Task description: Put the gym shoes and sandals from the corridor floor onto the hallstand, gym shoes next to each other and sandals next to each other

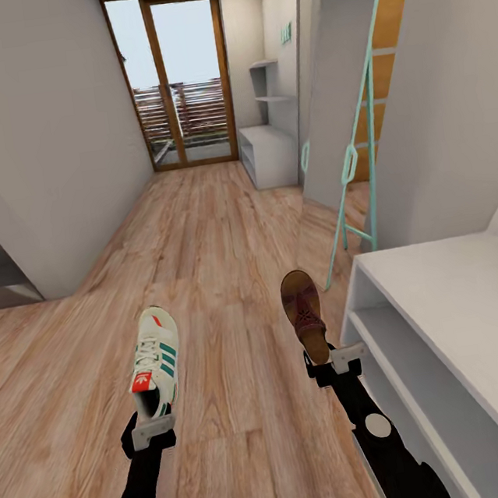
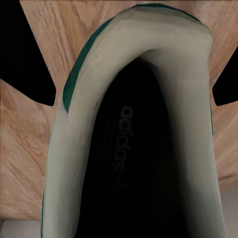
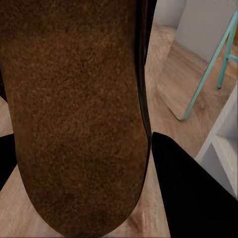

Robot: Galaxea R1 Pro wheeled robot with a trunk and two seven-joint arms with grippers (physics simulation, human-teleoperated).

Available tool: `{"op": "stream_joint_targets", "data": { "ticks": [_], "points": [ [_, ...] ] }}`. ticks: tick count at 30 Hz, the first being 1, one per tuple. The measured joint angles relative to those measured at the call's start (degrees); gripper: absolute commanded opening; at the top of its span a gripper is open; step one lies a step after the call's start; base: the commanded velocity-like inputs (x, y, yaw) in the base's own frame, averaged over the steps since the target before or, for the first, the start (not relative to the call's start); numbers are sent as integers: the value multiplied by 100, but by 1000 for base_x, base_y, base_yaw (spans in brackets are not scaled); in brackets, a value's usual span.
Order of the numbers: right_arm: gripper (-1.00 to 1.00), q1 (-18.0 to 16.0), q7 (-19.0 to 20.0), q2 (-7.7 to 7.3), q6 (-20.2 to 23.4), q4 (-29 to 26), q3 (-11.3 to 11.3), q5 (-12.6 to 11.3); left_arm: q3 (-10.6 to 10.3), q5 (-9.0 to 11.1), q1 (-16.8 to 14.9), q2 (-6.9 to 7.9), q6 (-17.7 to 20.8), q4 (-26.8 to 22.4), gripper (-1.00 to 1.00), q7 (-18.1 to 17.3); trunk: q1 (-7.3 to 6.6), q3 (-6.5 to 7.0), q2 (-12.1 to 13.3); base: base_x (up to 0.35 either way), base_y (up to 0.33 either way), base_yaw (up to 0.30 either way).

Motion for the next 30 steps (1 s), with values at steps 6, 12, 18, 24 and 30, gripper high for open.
{"op": "stream_joint_targets", "data": {
  "ticks": [6, 12, 18, 24, 30],
  "points": [
    [-100, -1, 0, 1, -2, 2, 0, 2, 2, 17, 2, 4, -5, -2, -100, 2, 0, 0, 0, 339, -7, 151],
    [-100, -1, 0, 1, -2, -4, 0, 1, 4, 18, 1, 4, -3, -2, -100, 1, 0, 0, 0, 340, 0, 216],
    [-100, 0, 1, 0, -1, -2, 0, 0, 2, 17, 0, 4, 1, -1, -100, 0, 0, 0, 0, 340, 0, 23],
    [-100, 0, 0, 0, -1, 0, 0, 0, 2, 24, 0, 4, -6, -8, -100, 0, 0, 0, 0, 340, 0, 1],
    [-100, 0, 1, 0, -1, 7, 0, 0, 1, 25, 5, 4, -7, -9, -100, 0, 0, 0, 0, 340, 0, 2]
  ]
}}
